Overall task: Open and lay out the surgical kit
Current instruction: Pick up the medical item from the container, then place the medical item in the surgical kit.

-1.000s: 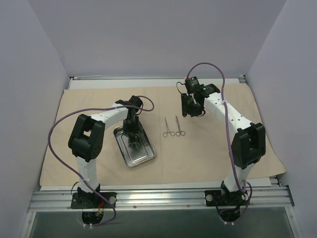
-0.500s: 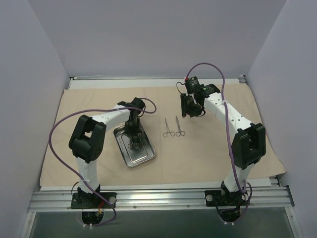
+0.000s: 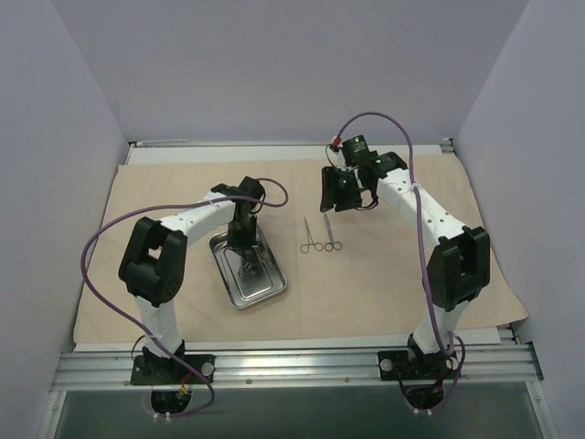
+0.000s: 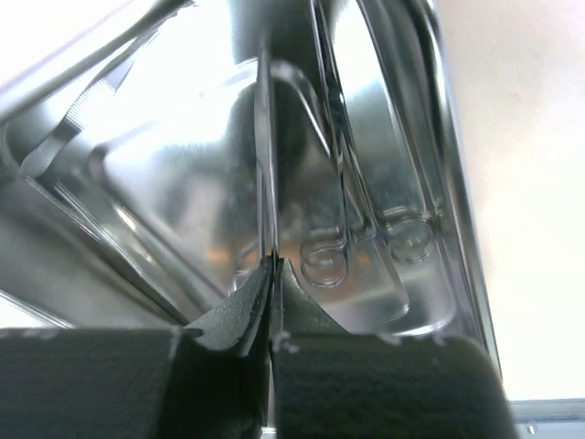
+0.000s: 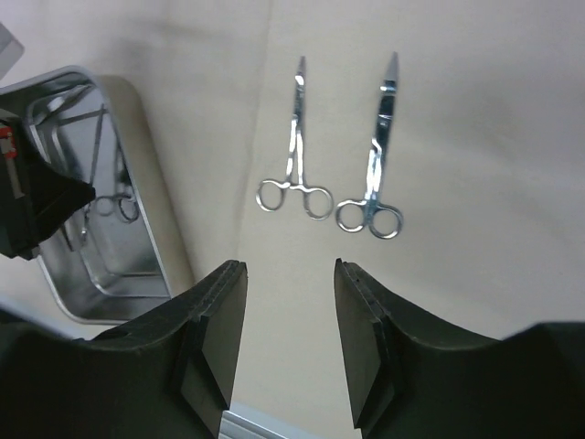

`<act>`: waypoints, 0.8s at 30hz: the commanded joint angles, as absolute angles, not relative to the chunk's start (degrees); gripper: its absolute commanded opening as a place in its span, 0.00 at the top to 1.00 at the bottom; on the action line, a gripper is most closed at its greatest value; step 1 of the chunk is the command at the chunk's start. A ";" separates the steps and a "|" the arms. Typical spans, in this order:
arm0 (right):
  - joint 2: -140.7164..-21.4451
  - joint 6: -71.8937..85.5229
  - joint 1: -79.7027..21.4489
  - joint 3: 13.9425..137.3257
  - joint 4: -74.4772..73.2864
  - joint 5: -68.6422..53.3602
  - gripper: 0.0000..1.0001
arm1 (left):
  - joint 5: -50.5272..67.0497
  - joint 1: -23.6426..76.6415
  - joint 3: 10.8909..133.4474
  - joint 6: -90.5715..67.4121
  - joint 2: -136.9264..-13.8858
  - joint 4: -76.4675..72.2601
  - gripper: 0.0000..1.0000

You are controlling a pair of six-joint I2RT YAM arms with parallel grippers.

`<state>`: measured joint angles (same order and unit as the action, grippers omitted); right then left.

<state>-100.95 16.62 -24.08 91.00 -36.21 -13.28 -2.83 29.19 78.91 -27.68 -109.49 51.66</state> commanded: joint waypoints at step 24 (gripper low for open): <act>-104.24 47.28 -28.48 79.72 9.66 -50.89 0.48 | 16.61 25.05 89.03 -32.60 -92.64 55.81 0.98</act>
<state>-105.16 40.16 -27.88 80.75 0.08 -46.54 12.03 25.63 85.34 -30.46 -95.35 57.32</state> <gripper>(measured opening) 0.520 0.022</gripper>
